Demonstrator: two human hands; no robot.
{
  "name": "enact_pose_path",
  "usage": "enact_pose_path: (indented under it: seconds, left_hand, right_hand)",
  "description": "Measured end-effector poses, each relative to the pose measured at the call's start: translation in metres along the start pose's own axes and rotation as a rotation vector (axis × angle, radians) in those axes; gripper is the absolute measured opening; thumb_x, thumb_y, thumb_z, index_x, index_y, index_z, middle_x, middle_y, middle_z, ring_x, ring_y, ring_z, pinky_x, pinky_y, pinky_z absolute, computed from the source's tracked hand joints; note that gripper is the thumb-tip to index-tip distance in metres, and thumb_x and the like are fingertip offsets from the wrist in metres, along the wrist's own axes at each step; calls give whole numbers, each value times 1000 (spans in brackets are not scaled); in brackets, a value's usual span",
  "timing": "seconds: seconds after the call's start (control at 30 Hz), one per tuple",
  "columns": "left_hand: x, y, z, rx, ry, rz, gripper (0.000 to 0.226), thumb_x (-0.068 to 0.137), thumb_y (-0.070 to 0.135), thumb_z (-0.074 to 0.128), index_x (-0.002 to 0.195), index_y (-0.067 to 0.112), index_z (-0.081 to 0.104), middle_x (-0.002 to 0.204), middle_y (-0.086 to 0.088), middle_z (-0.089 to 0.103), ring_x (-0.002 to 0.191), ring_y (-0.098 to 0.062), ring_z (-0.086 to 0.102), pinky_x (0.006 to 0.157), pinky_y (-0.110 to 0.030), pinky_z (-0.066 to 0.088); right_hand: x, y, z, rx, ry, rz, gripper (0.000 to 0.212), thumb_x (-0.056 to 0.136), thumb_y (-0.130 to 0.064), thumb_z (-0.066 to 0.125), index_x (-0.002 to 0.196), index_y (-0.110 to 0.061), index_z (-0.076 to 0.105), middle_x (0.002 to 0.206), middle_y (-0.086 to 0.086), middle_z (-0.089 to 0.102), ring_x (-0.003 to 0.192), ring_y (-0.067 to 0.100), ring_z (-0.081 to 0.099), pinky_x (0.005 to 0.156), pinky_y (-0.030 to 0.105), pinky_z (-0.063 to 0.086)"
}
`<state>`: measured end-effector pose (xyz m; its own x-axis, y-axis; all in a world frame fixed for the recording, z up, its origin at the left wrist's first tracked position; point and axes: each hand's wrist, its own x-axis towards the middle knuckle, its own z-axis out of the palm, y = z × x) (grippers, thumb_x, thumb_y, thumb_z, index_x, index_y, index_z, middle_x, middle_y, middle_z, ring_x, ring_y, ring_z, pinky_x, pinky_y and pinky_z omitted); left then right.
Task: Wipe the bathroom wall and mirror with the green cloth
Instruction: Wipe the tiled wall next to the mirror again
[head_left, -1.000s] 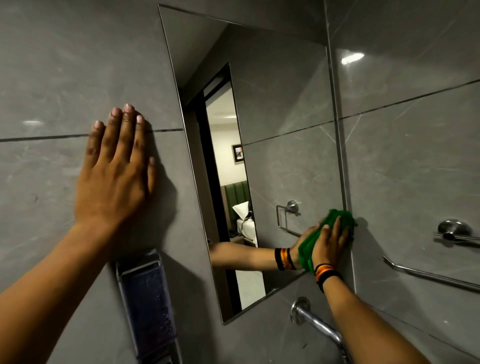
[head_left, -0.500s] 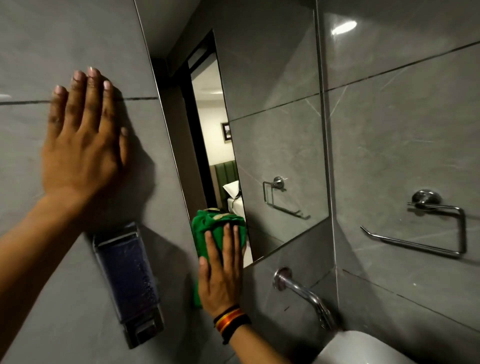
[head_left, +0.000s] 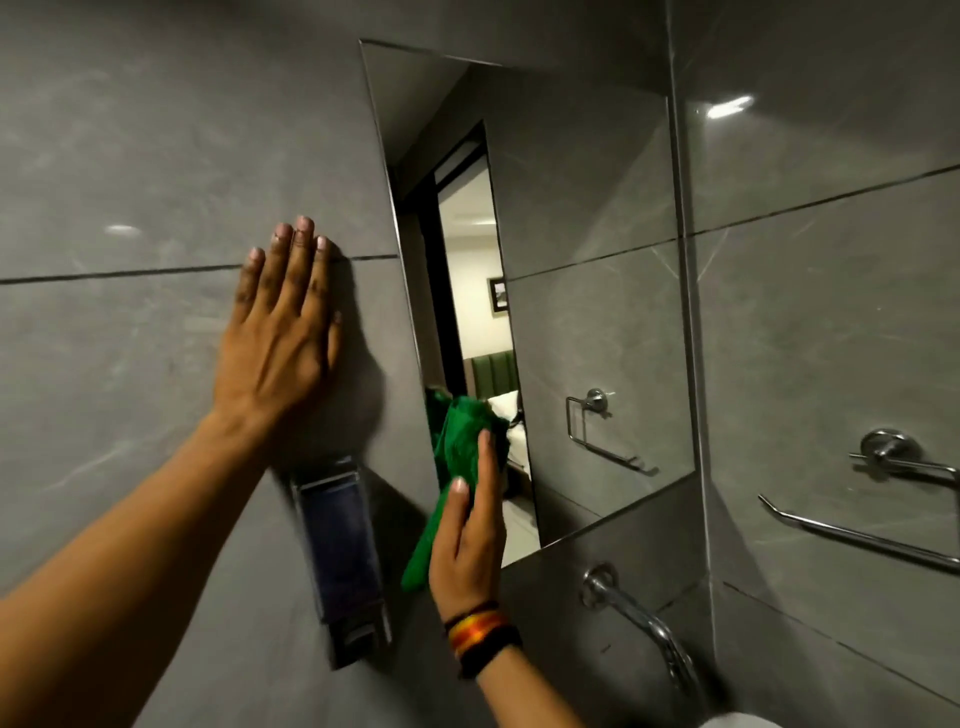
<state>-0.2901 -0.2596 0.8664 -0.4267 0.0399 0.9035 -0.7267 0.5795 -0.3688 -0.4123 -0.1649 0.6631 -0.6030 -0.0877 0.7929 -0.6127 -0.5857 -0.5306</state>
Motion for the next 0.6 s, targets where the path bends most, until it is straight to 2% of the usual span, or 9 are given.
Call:
enact_pose_path:
  seconds: [0.13,0.2,0.37,0.5,0.6]
  left_hand:
    - [-19,-25,-35,65,22,-68,71,106,35,24,167,1,12,175,-21,7,163,-33,4,133,-45,-2]
    - [-26,-43,-58,110,18,-91,71,105,33,26,167,0,14,175,-21,9,163,-33,6,133,-45,-1]
    - [-44,-85,-130,213,6,-195,72,104,30,28,167,2,10,176,-19,5,164,-31,1,133,-44,-2]
    - [-75,-111,-182,255,-9,-251,70,105,29,28,167,1,10,176,-19,4,164,-31,1,133,-47,2]
    - [-100,-120,-198,262,-44,-261,70,106,29,28,167,1,10,176,-19,4,164,-30,1,133,-46,1]
  right_hand:
    - [68,-73,38,24,31,-228,51,103,-8,42,153,-7,33,161,6,33,151,20,29,121,43,30]
    - [98,-111,62,-22,22,-325,50,101,-5,43,150,0,36,158,15,36,151,25,28,123,40,25]
    - [125,-193,126,-180,-25,-522,52,100,-8,41,151,-5,37,159,16,36,150,31,29,119,55,26]
    - [88,-228,163,-324,-95,-567,56,98,-10,41,153,-11,34,160,11,35,151,29,28,121,53,24]
    - [51,-231,171,-357,-133,-549,58,97,-11,39,154,-12,33,160,10,35,150,29,28,120,55,25]
